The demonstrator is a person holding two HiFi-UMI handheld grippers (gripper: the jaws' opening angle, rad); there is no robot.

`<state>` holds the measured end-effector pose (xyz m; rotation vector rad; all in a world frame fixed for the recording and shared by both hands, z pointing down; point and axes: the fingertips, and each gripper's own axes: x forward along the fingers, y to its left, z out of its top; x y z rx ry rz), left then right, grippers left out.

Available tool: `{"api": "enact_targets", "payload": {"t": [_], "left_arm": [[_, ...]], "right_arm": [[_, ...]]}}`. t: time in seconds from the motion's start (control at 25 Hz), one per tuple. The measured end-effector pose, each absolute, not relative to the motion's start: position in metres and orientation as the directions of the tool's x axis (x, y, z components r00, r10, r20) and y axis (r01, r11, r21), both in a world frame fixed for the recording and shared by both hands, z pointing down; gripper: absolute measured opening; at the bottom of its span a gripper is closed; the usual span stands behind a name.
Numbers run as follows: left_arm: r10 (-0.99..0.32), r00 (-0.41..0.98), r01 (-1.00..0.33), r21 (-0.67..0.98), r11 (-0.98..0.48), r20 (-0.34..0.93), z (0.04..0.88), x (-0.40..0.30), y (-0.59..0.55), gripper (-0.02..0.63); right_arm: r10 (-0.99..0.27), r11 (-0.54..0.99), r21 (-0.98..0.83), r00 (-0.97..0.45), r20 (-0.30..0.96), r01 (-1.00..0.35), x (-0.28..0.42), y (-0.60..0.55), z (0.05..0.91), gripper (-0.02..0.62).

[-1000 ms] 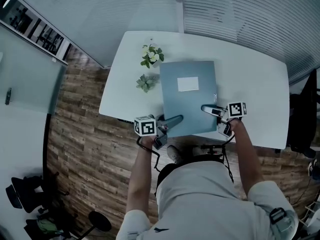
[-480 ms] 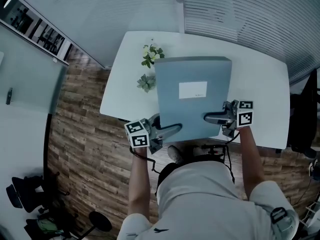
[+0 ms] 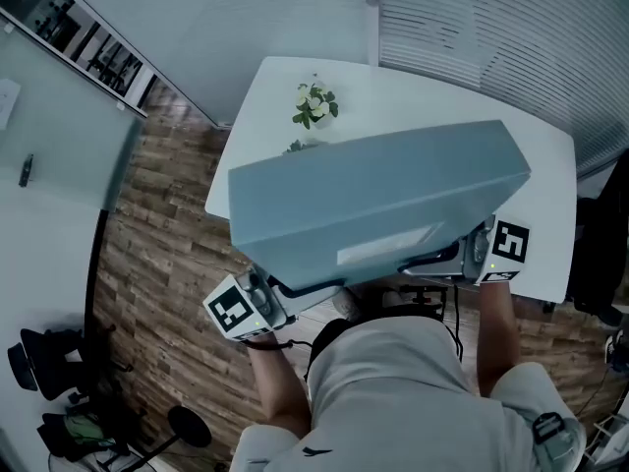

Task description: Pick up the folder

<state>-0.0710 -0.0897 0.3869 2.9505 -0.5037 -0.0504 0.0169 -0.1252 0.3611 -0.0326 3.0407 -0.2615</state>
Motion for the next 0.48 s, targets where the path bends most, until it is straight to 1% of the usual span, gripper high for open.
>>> {"api": "enact_targets", "payload": {"t": [0.16,0.28,0.4,0.44,0.48], "left_arm": [[-0.378,0.925,-0.377,0.16,-0.912,0.023,0.387,-0.08,-0.074,0.302],[-0.393,0.919,-0.392,0.145,-0.909,0.018,0.388,-0.083,-0.069,0.302],[-0.407,0.913,-0.406,0.128,-0.905,0.018,0.384,-0.086,-0.069,0.305],[-0.419,0.908,-0.417,0.126,-0.9,0.019,0.382,-0.088,-0.069,0.309],[-0.431,0.902,-0.43,0.12,-0.895,0.017,0.379,-0.089,-0.069,0.314]], "right_arm": [[0.018,0.994,-0.106,-0.997,-0.07,0.025,0.005,-0.11,0.35,0.41],[0.037,0.993,-0.112,-0.996,-0.079,0.045,0.0,-0.108,0.35,0.405],[0.029,0.991,-0.124,-0.994,-0.107,0.043,-0.001,-0.107,0.348,0.396],[0.025,0.992,-0.124,-0.992,-0.125,0.041,-0.001,-0.107,0.346,0.375],[0.022,0.992,-0.122,-0.989,-0.147,0.041,0.0,-0.106,0.343,0.338]]}}
